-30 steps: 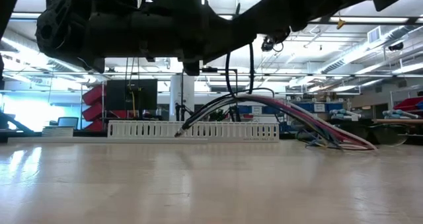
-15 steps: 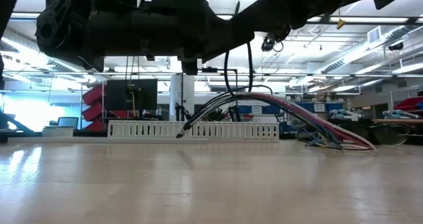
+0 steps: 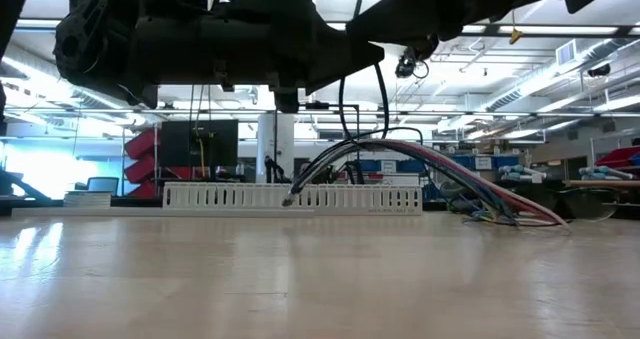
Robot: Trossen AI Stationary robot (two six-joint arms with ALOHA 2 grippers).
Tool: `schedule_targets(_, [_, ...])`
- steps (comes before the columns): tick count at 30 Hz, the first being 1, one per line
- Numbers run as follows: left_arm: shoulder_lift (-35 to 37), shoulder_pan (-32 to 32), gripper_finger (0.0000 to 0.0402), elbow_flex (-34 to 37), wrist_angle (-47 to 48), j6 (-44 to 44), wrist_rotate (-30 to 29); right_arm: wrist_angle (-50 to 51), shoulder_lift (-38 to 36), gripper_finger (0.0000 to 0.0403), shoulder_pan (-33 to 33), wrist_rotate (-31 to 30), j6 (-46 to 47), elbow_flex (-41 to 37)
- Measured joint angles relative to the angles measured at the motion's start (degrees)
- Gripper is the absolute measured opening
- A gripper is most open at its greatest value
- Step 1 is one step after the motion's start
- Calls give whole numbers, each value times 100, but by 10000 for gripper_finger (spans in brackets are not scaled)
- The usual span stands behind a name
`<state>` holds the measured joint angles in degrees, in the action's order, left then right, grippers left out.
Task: Ziptie cables
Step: Wrap the colored wires together using a zip tie
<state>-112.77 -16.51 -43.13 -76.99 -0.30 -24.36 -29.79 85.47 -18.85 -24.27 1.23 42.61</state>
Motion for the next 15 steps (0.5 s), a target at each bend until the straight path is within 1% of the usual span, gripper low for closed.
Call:
schedule_targets(3, [0, -4, 0, -2, 42, -2, -57, -80, 0, 0, 0, -4, -52, 0])
schedule_targets(9, [0, -11, 0, 0, 69, -3, -373, -89, 0, 0, -4, -29, -61, 0])
schedule_targets(15, [0, -19, 0, 4, 102, 7, -589, 92, 0, 0, -84, 4, 148, 0])
